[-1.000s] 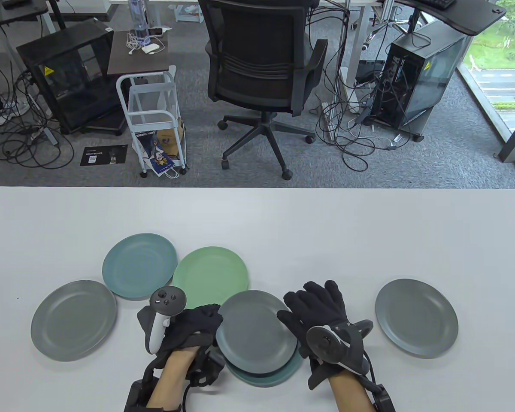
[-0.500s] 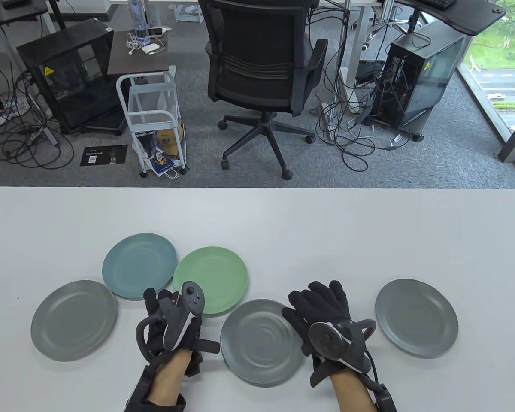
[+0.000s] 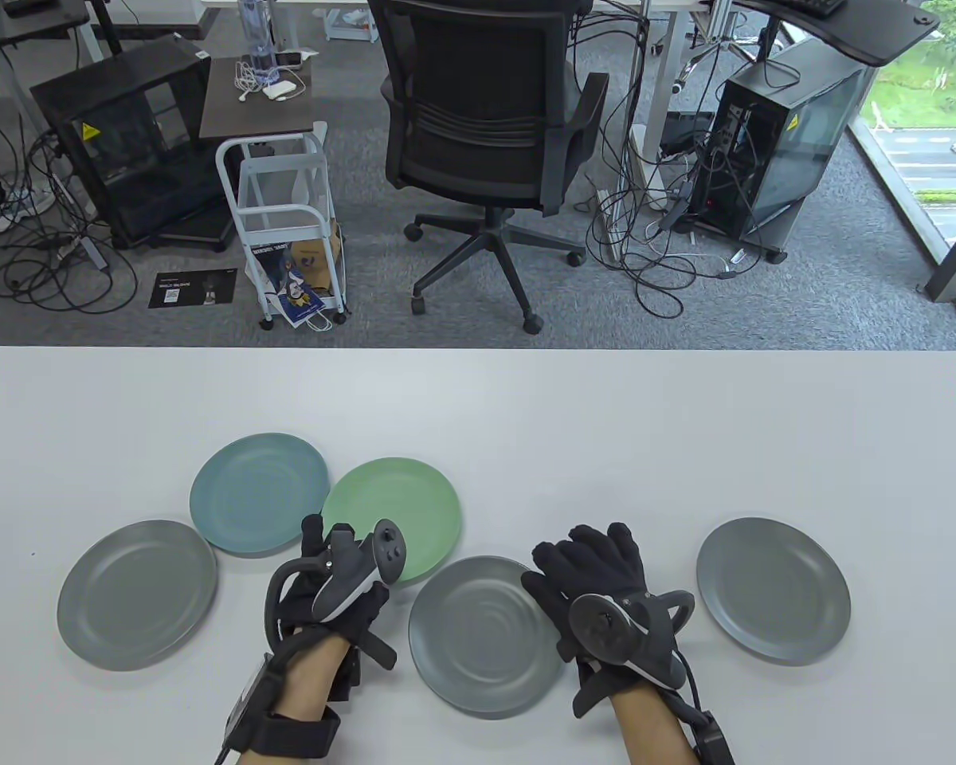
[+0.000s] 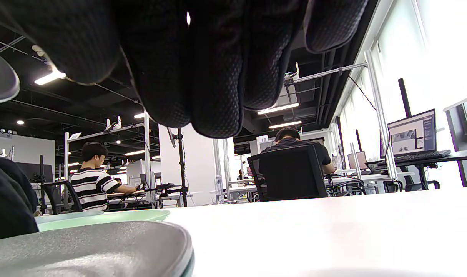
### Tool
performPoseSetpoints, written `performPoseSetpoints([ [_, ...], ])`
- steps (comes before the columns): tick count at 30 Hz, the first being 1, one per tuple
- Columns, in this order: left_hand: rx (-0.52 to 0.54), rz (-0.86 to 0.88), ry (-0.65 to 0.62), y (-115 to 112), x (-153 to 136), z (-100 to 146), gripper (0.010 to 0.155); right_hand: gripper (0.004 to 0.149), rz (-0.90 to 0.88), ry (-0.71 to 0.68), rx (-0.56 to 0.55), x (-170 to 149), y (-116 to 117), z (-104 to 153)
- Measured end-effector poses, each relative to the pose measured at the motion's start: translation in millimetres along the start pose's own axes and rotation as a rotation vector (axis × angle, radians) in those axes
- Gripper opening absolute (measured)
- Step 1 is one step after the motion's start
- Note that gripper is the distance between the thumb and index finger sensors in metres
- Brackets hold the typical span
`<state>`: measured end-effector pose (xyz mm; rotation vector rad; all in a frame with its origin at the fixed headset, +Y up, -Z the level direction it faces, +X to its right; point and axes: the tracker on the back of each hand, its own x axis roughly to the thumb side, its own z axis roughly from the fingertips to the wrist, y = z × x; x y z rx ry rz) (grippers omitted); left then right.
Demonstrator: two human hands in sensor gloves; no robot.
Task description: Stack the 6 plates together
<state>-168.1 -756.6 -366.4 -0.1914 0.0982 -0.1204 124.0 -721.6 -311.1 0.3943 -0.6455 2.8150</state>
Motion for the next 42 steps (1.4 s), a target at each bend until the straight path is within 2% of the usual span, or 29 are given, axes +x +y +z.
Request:
performPoseSetpoints([
  [8, 0.171, -0.093, -0.036, -1.1, 15.5, 4.5, 0.043, 0.050, -0.006, 0.005, -0.002, -0.5, -0.1, 0.0],
  [10, 0.251, -0.082, -0.054, 0.4, 17.8, 10.0, 0.041, 0.050, -0.007, 0.007, -0.006, -0.9, 0.2, -0.1],
  [15, 0.540, -0.042, -0.051, 13.6, 18.8, 29.3, 0.037, 0.050, 0.002, 0.011, 0.004, -1.9, 1.9, -0.3],
  [20, 0.614, -0.046, -0.088, 18.2, 19.8, 43.3, 0.036, 0.050, 0.007, 0.020, 0.004, -2.8, 2.0, -0.2],
  [29, 0.680, -0.035, -0.132, 27.8, 21.3, 62.7, 0.036, 0.054, 0.033, 0.074, 0.066, -5.6, 2.6, -1.8],
  [34, 0.710, -0.053, -0.181, 31.6, 33.6, 73.2, 0.036, 0.059, 0.002, 0.135, 0.066, -8.2, 2.7, -2.0],
  [37, 0.721, -0.049, -0.222, 33.2, 43.0, 79.5, 0.036, 0.058, 0.005, 0.150, 0.008, -7.4, -0.3, -2.6],
  [42, 0.747, -0.073, -0.267, 34.7, 55.8, 88.8, 0.036, 0.060, -0.064, 0.199, 0.023, -4.0, 1.3, -5.0],
])
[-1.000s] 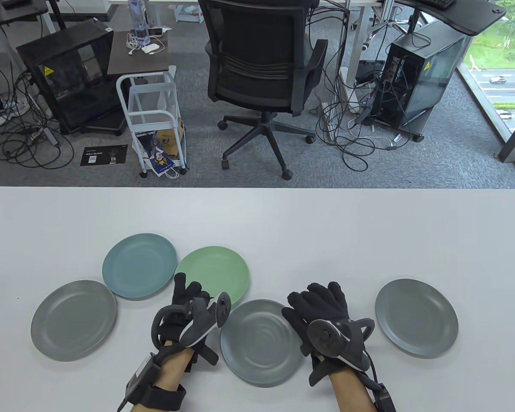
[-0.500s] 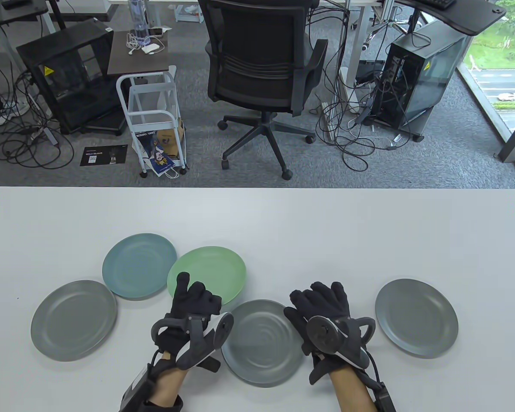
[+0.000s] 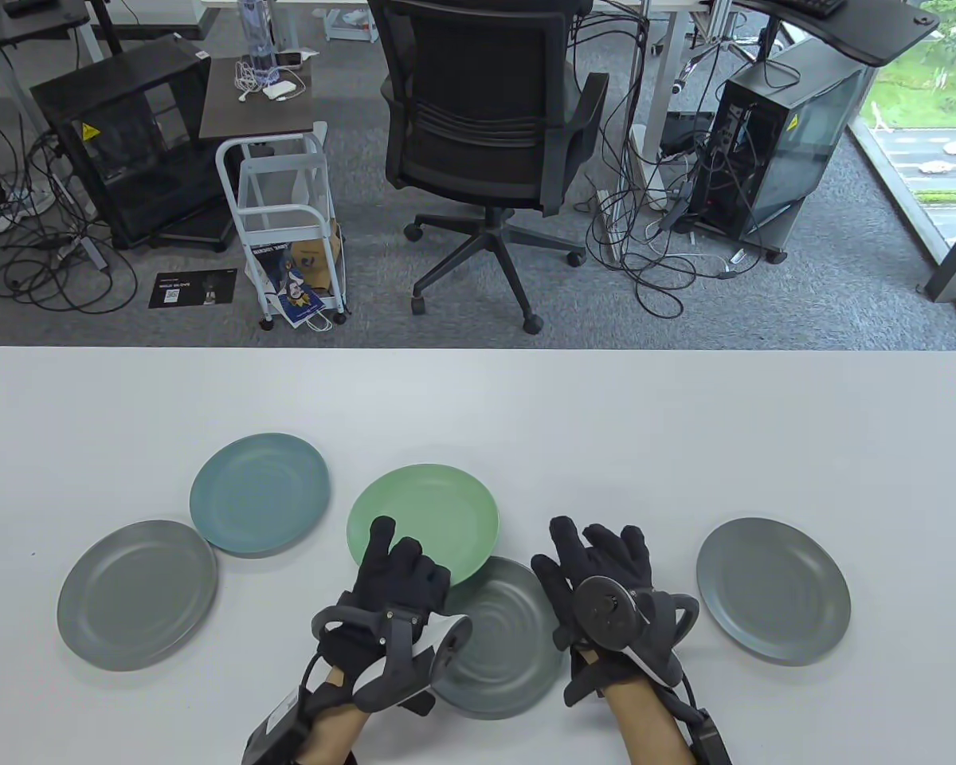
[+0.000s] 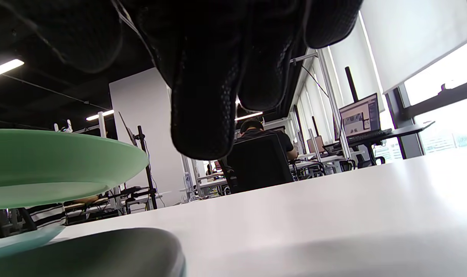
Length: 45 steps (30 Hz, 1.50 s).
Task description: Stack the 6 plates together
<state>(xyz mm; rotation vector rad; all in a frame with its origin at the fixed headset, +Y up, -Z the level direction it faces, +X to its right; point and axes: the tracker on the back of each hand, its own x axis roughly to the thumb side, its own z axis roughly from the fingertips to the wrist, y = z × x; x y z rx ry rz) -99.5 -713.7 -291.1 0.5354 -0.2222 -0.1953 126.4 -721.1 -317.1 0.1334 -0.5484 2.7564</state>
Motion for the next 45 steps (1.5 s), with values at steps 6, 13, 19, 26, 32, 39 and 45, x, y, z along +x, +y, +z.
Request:
performPoseSetpoints([
  [6, 0.020, -0.003, -0.051, 7.2, 13.8, 3.1, 0.036, 0.063, -0.116, 0.088, 0.070, -0.9, 7.7, -3.0],
  [13, 0.044, 0.014, -0.114, 12.5, 31.3, 6.1, 0.036, 0.067, -0.345, 0.243, 0.120, -15.9, 22.5, -5.2],
  [19, 0.059, 0.025, -0.164, 15.5, 41.8, 10.1, 0.035, 0.066, -0.405, 0.307, 0.143, -18.0, 26.2, -5.8],
  [26, 0.089, 0.025, -0.198, 18.7, 49.8, 14.0, 0.036, 0.055, -0.474, 0.365, 0.147, -22.0, 30.9, -4.8],
  [32, 0.006, 0.079, -0.206, 16.5, 41.9, 9.8, 0.042, 0.051, -0.481, 0.372, 0.125, -23.8, 31.9, -3.8],
  [39, -0.133, 0.373, -0.072, 22.0, -5.4, -7.1, 0.064, 0.049, -0.421, 0.345, 0.096, -23.6, 27.7, -2.3],
  [45, -0.166, 0.413, 0.179, 4.7, -50.2, -11.0, 0.063, 0.047, -0.432, 0.307, 0.126, -26.8, 26.7, -1.9],
])
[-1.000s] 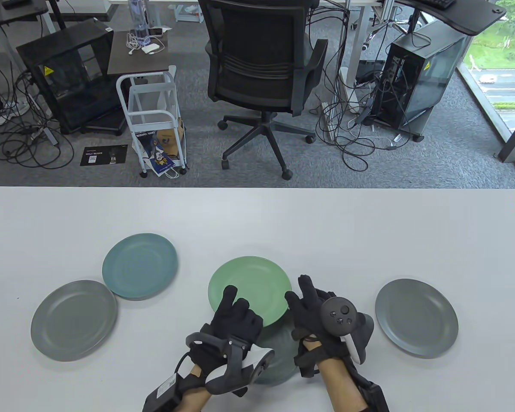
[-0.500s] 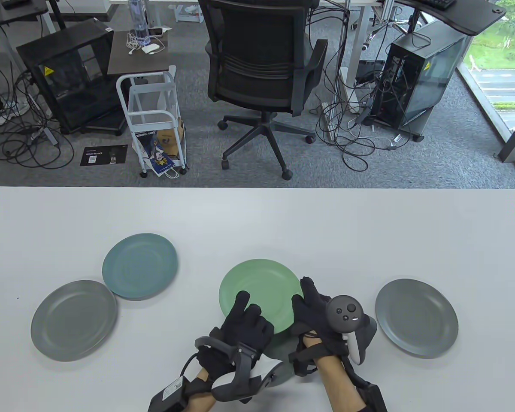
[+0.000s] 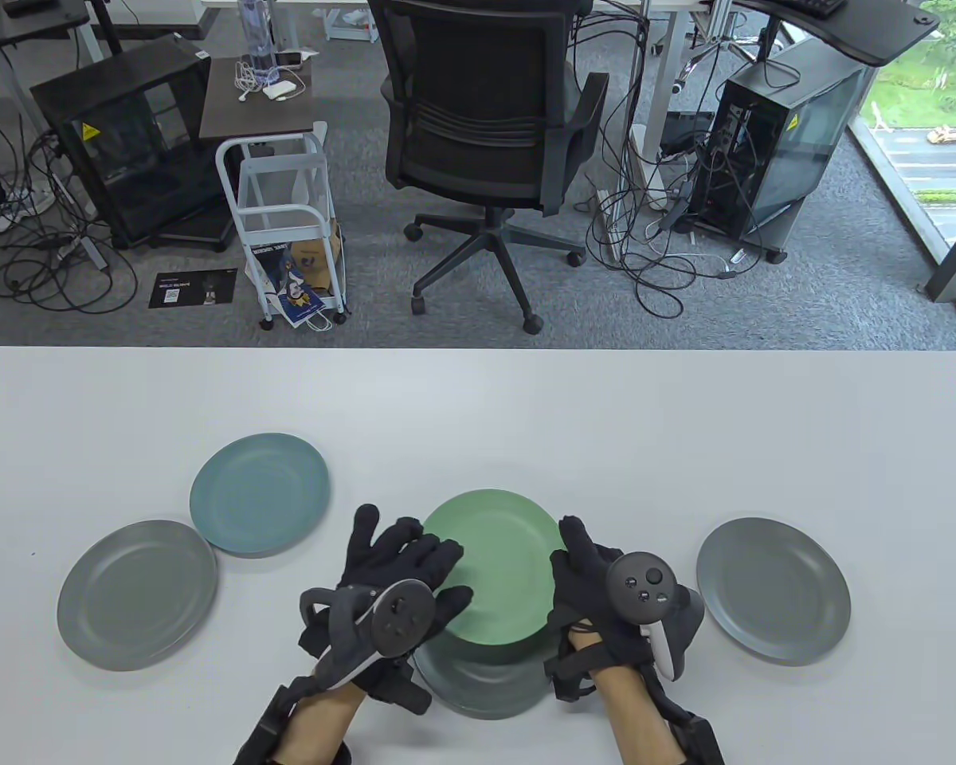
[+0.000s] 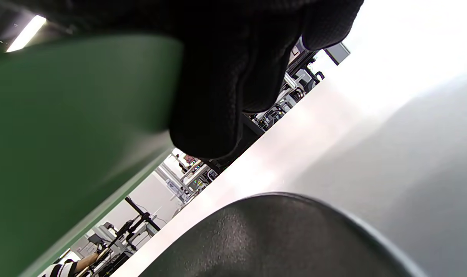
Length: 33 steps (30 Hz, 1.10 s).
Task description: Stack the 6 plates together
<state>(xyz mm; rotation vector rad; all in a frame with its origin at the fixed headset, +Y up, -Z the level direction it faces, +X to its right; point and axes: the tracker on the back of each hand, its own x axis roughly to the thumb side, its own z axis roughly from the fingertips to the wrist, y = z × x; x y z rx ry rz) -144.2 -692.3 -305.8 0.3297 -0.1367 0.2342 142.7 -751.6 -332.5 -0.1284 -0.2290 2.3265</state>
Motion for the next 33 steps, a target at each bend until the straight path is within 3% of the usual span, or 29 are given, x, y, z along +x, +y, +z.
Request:
performPoseSetpoints([
  [8, -0.092, -0.046, 0.252, -20.9, -46.6, -3.5, 0.068, 0.046, 0.009, -0.068, 0.062, -1.6, -0.3, -0.1],
  [17, -0.129, -0.045, 0.303, -34.2, -60.1, -2.8, 0.068, 0.044, 0.054, -0.127, 0.137, -1.8, 4.3, -0.1],
  [20, -0.127, -0.060, 0.296, -35.7, -59.2, -2.1, 0.068, 0.044, 0.175, -0.139, 0.145, 0.1, 3.8, 0.5],
  [24, -0.132, -0.069, 0.291, -37.3, -58.2, -1.9, 0.067, 0.054, 0.429, -0.155, -0.002, 0.6, -7.8, 2.1],
  [27, -0.138, -0.066, 0.291, -37.4, -57.9, -1.7, 0.067, 0.058, 0.561, -0.074, -0.073, -2.6, -21.7, -0.4],
  [29, -0.141, -0.074, 0.288, -38.0, -57.4, -1.6, 0.066, 0.063, 0.696, 0.062, -0.043, -9.7, -29.7, -4.5],
  [33, -0.141, -0.062, 0.294, -36.9, -58.4, -1.7, 0.066, 0.071, 0.791, 0.222, -0.039, -28.6, -41.7, -11.4],
])
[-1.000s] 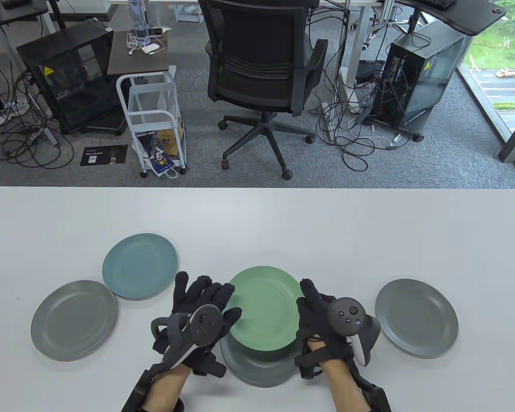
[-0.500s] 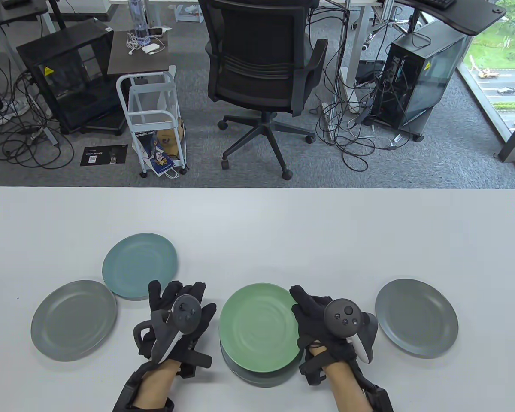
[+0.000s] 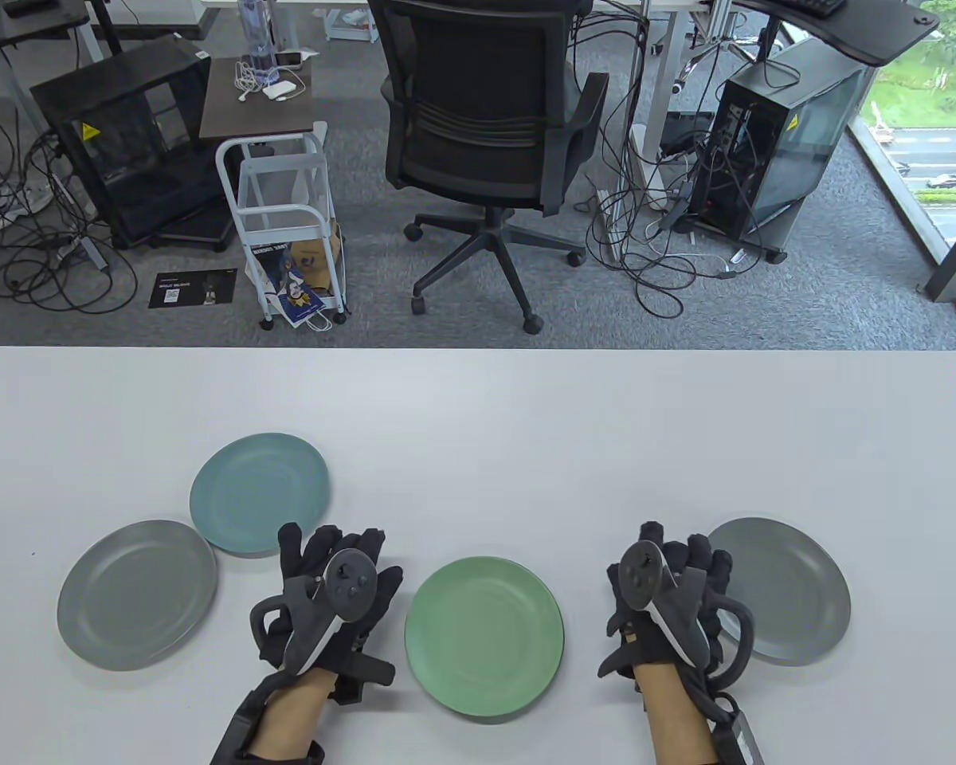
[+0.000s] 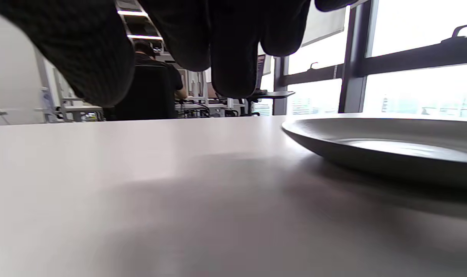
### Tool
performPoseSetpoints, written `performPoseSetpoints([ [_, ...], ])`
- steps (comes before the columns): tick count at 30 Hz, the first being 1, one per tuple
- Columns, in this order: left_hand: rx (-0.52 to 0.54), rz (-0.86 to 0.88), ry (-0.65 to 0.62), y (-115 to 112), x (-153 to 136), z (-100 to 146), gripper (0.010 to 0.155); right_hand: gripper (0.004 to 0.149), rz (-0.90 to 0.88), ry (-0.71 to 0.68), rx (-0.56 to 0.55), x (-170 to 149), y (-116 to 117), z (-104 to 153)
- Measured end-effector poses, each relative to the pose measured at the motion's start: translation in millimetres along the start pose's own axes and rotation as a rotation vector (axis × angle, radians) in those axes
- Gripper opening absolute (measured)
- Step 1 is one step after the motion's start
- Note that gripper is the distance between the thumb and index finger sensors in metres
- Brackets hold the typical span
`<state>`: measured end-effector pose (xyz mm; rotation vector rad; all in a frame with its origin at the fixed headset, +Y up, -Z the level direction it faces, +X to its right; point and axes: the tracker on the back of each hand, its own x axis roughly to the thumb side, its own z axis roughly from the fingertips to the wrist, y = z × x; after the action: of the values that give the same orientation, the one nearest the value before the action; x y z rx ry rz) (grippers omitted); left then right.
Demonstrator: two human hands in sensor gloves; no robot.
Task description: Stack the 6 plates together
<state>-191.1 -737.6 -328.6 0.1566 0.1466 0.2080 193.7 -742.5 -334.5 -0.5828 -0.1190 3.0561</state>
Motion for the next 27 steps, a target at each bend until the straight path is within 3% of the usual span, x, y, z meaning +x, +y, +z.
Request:
performPoseSetpoints([
  [6, 0.004, 0.006, -0.003, 0.9, -0.2, 0.0, 0.064, 0.078, 0.046, 0.208, 0.109, -35.7, 2.3, -12.7],
  [12, -0.004, 0.010, -0.006, -0.3, -0.2, 0.1, 0.064, 0.073, 0.009, 0.303, 0.236, -63.8, 16.2, -21.3],
  [19, -0.010, 0.027, -0.010, -0.2, -0.9, 0.1, 0.063, 0.059, 0.028, 0.278, 0.205, -61.8, 17.5, -21.4],
  [27, -0.021, 0.029, -0.003, -3.3, -3.1, -1.3, 0.062, 0.048, 0.046, 0.254, 0.099, -58.5, 11.0, -18.0],
])
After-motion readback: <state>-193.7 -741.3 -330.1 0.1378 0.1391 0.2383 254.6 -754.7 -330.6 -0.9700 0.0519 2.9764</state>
